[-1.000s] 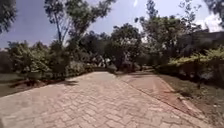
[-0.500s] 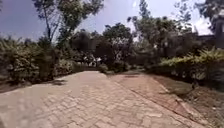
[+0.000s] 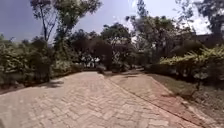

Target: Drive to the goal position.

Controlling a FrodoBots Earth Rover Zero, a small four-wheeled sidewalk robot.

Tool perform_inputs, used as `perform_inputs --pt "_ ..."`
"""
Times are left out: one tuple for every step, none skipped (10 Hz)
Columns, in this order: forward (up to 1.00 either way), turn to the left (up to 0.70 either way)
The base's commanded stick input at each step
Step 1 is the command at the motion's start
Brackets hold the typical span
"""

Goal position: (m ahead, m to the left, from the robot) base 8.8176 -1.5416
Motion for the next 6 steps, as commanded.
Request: perform_inputs --pt "0.5 0.0" --pt "0.5 0.0" --pt "0.5 0.0" --pt "0.5 0.0" --pt "0.5 0.0" --pt "0.5 0.0"
